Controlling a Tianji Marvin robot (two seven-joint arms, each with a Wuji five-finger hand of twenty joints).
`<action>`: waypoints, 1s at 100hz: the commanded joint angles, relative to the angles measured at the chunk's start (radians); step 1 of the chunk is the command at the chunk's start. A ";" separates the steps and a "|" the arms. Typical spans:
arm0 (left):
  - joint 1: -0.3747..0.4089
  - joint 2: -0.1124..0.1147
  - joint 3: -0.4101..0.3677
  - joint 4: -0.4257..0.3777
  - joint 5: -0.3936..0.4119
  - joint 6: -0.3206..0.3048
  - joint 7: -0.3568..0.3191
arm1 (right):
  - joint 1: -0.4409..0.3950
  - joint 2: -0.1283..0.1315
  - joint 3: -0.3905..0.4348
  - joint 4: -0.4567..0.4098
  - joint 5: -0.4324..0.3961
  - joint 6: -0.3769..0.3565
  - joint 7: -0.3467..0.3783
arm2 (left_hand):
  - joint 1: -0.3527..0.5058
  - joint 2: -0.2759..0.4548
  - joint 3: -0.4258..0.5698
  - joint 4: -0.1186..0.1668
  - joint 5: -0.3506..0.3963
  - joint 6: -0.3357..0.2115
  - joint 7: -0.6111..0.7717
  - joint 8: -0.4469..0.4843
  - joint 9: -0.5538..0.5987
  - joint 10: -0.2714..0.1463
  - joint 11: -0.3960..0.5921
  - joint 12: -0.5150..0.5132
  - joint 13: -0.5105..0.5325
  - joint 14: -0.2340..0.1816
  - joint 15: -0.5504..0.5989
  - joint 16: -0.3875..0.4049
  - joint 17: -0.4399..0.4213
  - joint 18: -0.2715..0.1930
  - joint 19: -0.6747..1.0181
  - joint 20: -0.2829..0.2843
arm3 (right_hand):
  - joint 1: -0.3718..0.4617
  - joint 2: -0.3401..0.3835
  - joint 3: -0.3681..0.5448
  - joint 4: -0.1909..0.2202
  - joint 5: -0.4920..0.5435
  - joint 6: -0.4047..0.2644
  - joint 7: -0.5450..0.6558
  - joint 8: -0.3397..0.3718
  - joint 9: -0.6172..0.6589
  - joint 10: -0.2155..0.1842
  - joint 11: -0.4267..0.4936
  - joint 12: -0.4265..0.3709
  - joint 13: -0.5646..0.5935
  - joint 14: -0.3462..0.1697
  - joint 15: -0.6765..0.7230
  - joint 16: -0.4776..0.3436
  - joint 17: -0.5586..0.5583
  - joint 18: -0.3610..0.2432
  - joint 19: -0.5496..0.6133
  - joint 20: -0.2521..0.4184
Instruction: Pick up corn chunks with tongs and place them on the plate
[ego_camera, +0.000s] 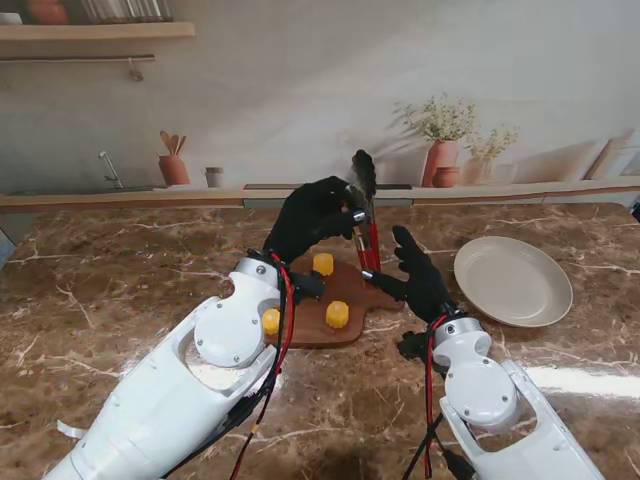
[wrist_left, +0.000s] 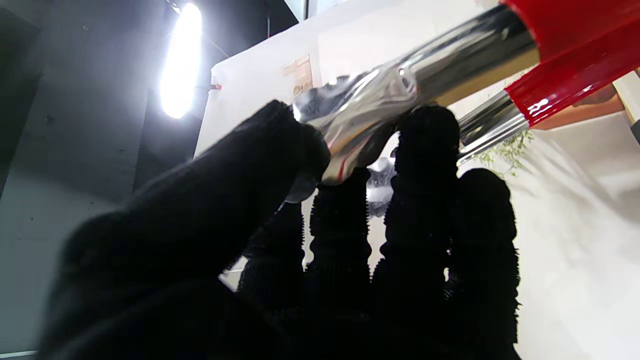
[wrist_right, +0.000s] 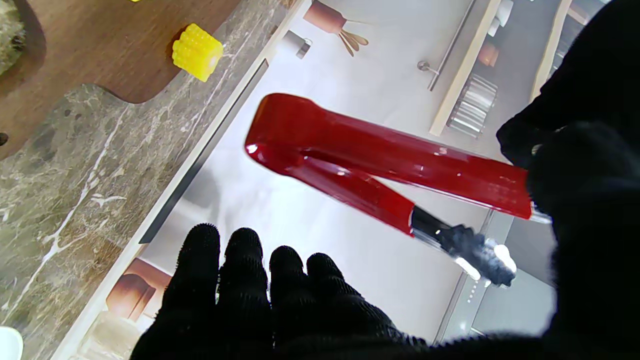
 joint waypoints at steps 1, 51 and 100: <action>-0.001 -0.009 0.012 0.000 -0.008 -0.010 -0.016 | 0.008 -0.006 0.003 0.009 0.026 -0.011 0.021 | 0.068 0.058 0.055 0.012 0.083 -0.106 0.052 0.058 0.038 0.002 0.010 0.005 0.008 0.034 0.016 0.005 -0.014 -0.013 0.017 0.007 | -0.026 -0.012 -0.017 -0.056 0.003 -0.003 -0.020 -0.013 -0.022 -0.012 0.003 -0.009 -0.029 0.000 -0.004 -0.017 -0.010 -0.009 -0.028 0.017; -0.010 -0.016 0.046 0.027 -0.054 -0.037 -0.039 | 0.047 -0.032 -0.011 0.032 0.178 -0.051 -0.018 | 0.073 0.068 0.039 0.017 0.077 -0.113 0.047 0.070 0.035 -0.003 0.010 0.007 -0.001 0.031 0.015 0.012 -0.029 -0.021 0.012 0.020 | 0.025 -0.004 -0.054 -0.058 0.064 -0.087 0.137 0.178 0.199 -0.120 0.198 0.228 0.233 -0.013 0.111 0.141 0.092 0.089 0.112 0.196; 0.005 -0.019 0.034 0.030 -0.047 -0.012 -0.018 | 0.035 -0.046 -0.016 0.028 0.253 -0.071 -0.052 | 0.076 0.071 0.034 0.017 0.075 -0.109 0.046 0.072 0.032 0.002 0.012 0.009 -0.013 0.036 0.015 0.017 -0.039 -0.020 0.008 0.031 | 0.247 -0.013 -0.150 -0.065 0.420 -0.300 0.336 0.161 0.492 -0.238 0.438 0.599 0.426 -0.088 0.361 0.442 0.219 0.119 0.283 0.321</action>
